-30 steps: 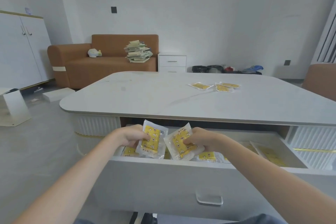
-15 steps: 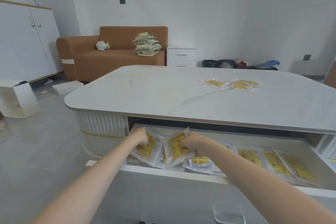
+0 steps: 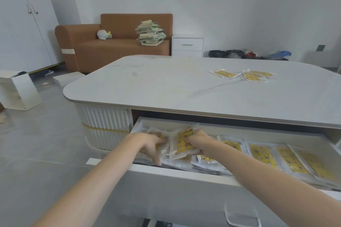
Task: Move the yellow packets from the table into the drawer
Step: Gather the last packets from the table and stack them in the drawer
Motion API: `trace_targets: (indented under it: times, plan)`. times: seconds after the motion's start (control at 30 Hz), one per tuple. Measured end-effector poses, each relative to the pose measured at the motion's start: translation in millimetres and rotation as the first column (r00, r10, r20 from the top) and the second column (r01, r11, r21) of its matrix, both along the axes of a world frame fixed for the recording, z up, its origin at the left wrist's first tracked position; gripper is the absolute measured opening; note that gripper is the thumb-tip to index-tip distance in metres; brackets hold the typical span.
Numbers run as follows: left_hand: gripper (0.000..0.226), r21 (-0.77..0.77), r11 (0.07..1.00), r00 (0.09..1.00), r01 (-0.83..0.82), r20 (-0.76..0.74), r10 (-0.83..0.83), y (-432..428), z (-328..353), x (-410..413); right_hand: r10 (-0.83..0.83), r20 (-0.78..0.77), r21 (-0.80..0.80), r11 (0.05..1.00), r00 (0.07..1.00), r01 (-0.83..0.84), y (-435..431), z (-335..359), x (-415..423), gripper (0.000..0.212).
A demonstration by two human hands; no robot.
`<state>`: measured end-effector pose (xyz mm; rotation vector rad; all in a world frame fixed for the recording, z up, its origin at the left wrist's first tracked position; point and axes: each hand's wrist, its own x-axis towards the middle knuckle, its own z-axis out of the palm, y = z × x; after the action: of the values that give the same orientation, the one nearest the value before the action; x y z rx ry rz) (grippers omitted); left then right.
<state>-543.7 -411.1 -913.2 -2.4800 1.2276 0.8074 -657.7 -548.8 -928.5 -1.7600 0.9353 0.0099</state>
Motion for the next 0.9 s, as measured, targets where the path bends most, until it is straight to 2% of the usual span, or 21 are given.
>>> trace_targets:
  times: [0.07,0.2,0.23,0.3,0.4,0.63,0.73,0.9]
  plan:
    - [0.102,0.009,1.000,0.999,0.013,0.030,-0.013,1.0,0.1,-0.4,-0.004,0.010,-0.008,1.000,1.000,0.004,0.2,0.3,-0.9,0.021]
    - [0.103,-0.011,1.000,0.998,-0.009,0.068,0.010,0.3,-1.5,-0.8,0.021,0.007,-0.151,0.988,1.000,-0.020,-0.7,-1.1,-3.7,0.049]
    - [0.103,-0.009,1.000,0.997,-0.014,0.076,0.015,-0.2,-1.7,-1.0,0.030,0.014,-0.199,0.980,0.999,-0.026,-0.7,-1.7,-3.8,0.046]
    - [0.103,0.009,1.000,0.995,-0.021,0.097,0.020,0.6,-1.4,-1.5,0.033,0.027,-0.262,0.965,0.999,-0.024,-2.9,-4.6,-1.7,0.020]
    - [0.103,0.027,0.999,0.991,-0.040,0.130,0.036,3.1,-2.6,1.3,0.040,0.021,-0.348,0.937,0.999,-0.030,-4.2,-5.8,-0.1,0.042]
    - [0.109,-0.054,0.998,0.993,-0.037,0.113,0.043,3.7,-2.5,0.1,0.065,-0.068,-0.578,0.811,0.996,-0.092,-0.3,-4.0,4.0,0.036]
    - [0.105,-0.149,0.989,0.999,-0.018,0.036,0.024,2.2,1.4,-3.8,0.049,-0.066,-0.564,0.822,0.997,-0.077,-1.2,-4.3,4.9,0.031]
    - [0.079,-0.300,0.953,0.999,-0.032,0.014,0.038,-4.3,2.5,-4.9,-0.016,-0.020,-0.457,0.889,1.000,0.005,-11.2,-3.3,1.5,0.023]
